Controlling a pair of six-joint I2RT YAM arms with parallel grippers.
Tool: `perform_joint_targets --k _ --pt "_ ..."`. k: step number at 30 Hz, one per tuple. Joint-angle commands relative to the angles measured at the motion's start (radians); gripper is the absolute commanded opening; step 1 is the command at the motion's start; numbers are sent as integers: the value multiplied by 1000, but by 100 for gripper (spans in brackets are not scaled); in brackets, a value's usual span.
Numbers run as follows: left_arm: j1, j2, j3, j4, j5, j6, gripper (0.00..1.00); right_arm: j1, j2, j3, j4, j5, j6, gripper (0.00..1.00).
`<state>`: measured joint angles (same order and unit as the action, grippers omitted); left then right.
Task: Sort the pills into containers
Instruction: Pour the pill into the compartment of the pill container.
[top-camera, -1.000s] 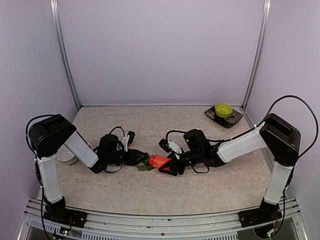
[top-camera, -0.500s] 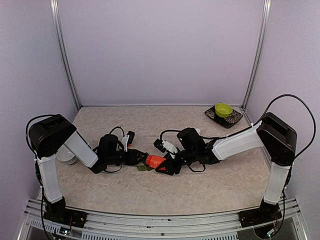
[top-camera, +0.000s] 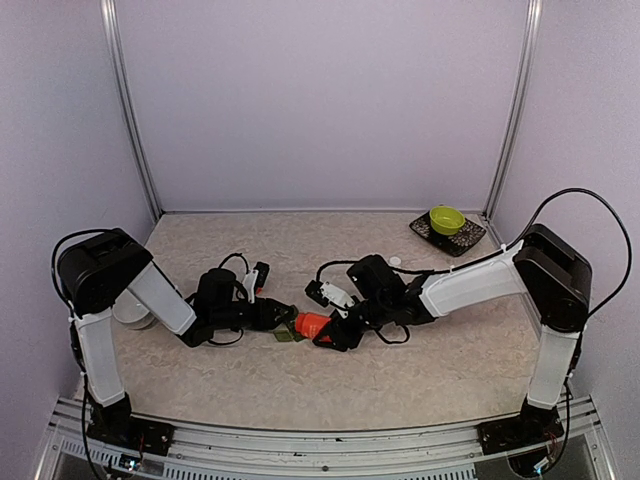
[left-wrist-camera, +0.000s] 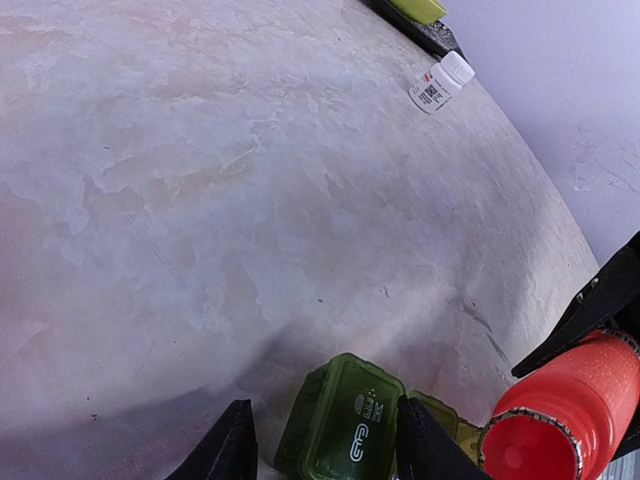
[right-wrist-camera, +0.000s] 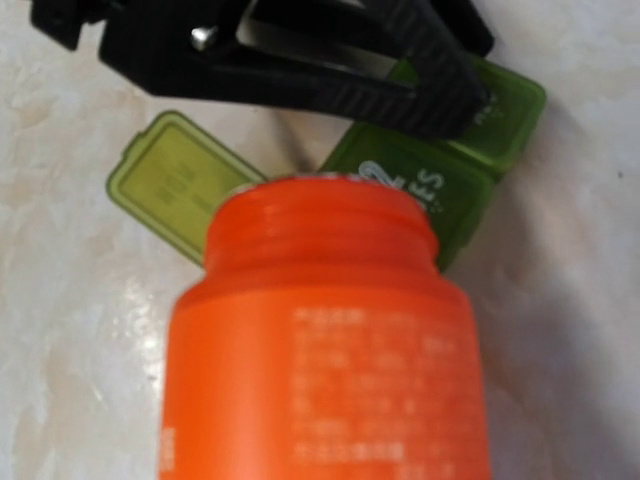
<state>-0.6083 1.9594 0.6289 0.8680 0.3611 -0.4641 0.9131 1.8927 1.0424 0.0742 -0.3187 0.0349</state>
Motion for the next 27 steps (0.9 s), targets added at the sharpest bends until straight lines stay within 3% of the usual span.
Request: perform_joint_targets --k 1,27 --pt "6 19 -18 -45 -4 -2 48 26 19 47 -62 35 -5 0" --pt "7 24 -15 -47 -4 -4 48 47 26 183 -303 120 -11 0"
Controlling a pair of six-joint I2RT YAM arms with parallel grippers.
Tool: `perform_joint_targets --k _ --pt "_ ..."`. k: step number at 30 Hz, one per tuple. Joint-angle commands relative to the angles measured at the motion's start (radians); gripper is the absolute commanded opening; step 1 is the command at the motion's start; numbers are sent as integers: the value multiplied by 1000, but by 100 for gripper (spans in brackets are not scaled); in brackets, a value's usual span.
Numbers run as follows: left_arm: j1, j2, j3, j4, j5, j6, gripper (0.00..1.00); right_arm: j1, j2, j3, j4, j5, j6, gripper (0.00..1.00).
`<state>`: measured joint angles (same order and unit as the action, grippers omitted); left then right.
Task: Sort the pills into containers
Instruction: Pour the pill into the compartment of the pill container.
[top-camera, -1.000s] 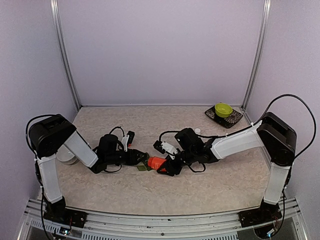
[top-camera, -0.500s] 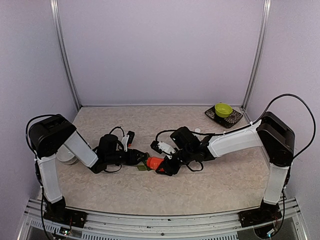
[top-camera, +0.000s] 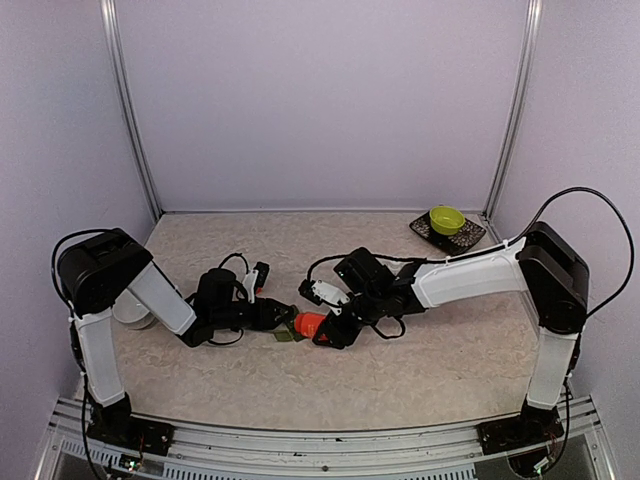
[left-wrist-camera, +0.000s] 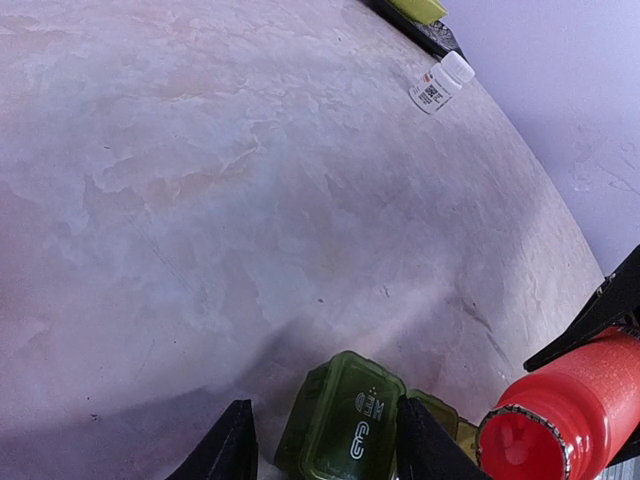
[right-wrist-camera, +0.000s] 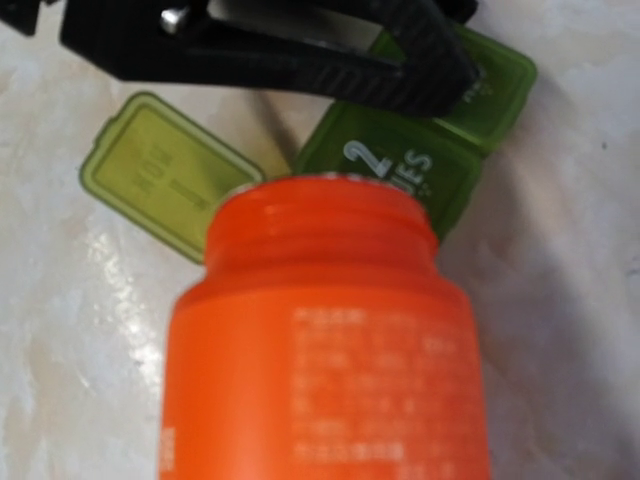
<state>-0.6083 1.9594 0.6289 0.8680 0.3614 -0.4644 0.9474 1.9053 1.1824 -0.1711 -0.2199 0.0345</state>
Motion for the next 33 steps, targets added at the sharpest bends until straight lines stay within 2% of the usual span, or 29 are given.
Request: perform_joint_targets --k 1,33 --pt "7 25 -15 -48 -4 -4 48 14 15 49 -67 22 -13 0" --pt "7 29 -13 -50 -3 -3 48 29 91 240 -329 75 -24 0"
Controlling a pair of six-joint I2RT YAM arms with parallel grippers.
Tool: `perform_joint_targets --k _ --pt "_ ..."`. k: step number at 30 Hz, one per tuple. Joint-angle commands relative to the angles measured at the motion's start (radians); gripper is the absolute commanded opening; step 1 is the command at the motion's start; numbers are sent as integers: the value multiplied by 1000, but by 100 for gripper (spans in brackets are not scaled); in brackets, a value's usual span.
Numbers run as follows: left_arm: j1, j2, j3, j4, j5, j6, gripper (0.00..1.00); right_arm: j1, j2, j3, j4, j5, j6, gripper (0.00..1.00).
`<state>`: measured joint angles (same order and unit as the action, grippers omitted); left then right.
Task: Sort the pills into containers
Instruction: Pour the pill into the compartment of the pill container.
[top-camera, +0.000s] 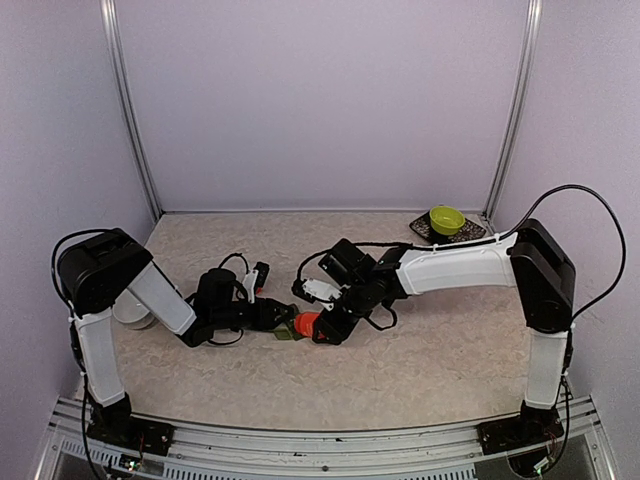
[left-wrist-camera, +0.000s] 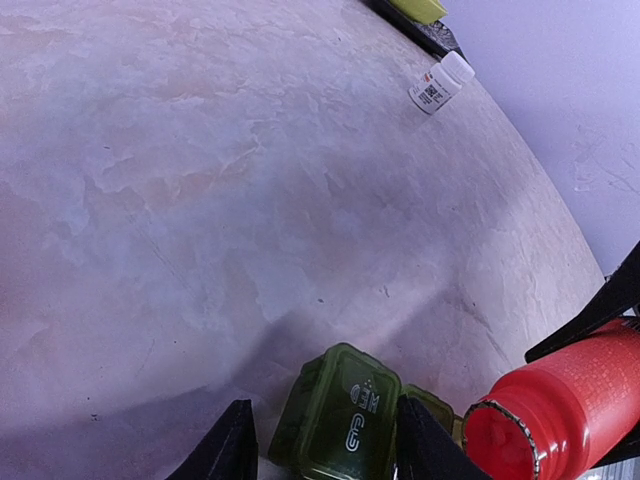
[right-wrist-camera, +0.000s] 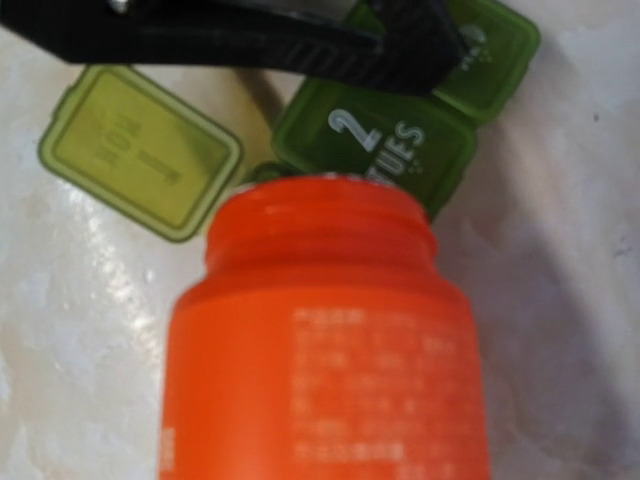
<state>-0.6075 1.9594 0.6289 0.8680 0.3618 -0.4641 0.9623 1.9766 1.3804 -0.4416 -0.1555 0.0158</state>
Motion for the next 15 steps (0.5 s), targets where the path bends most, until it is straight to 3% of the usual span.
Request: perform_joint_targets --k 1,15 --pt "7 29 -14 -49 -3 -3 48 14 21 47 -62 11 -5 0" --pt "8 29 -12 -48 -3 -4 48 20 36 123 -152 28 -11 0"
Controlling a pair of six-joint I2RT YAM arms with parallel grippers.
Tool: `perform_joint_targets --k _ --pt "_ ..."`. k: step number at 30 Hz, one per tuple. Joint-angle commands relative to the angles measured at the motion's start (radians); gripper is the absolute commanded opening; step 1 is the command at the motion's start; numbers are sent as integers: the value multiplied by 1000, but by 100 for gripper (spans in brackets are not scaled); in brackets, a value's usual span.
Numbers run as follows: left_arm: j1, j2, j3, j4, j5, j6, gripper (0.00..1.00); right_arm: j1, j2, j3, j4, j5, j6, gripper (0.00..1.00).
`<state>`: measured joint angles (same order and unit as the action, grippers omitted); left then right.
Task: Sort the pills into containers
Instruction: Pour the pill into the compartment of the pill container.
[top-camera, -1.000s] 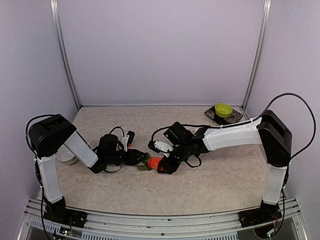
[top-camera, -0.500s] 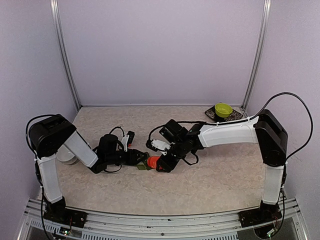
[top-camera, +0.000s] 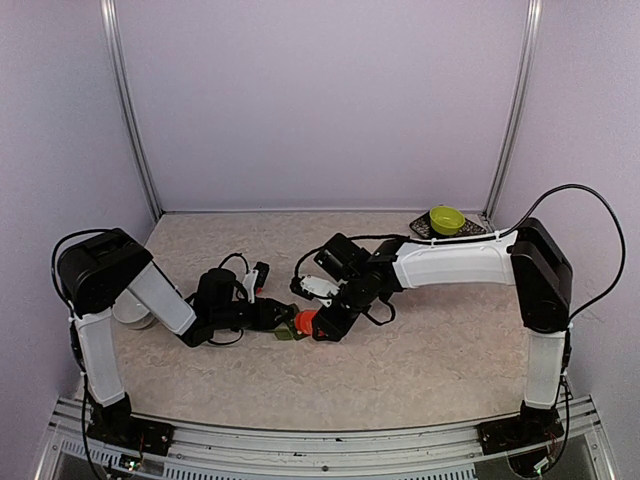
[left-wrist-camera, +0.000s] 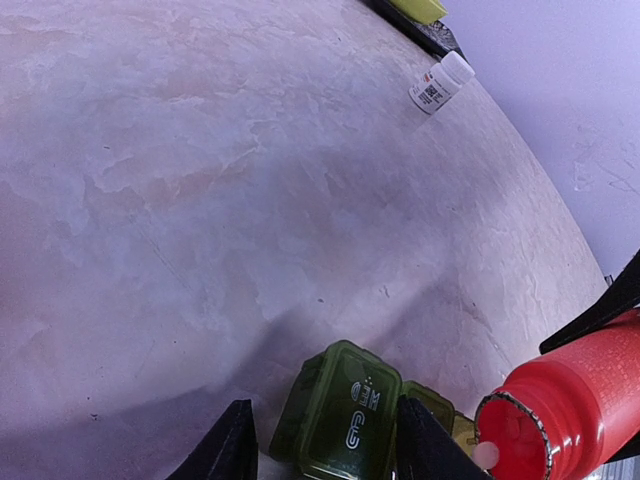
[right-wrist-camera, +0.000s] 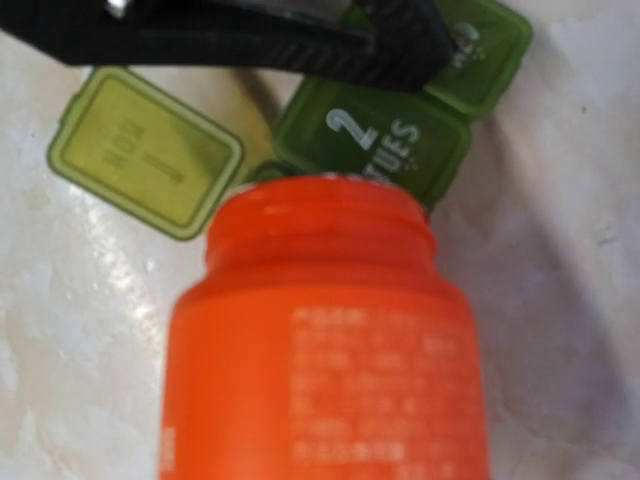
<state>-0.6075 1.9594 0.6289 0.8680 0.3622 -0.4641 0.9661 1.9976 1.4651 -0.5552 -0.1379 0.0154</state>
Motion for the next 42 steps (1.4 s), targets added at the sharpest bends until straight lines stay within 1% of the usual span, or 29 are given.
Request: perform_joint_targets --k 1,22,24,31,42 --pt "8 30 -12 -49 -3 -4 48 18 15 40 -41 13 -10 0" --pt "10 28 -14 -50 -3 -5 48 23 17 39 -46 7 -14 0" --pt "10 29 -12 -49 -2 -4 48 22 11 21 -25 6 -15 0" --pt "14 26 -14 -51 -2 -3 48 21 -53 -80 128 -8 -22 0" --pt "14 25 -15 -49 0 -5 48 21 -101 -135 215 -22 -17 0"
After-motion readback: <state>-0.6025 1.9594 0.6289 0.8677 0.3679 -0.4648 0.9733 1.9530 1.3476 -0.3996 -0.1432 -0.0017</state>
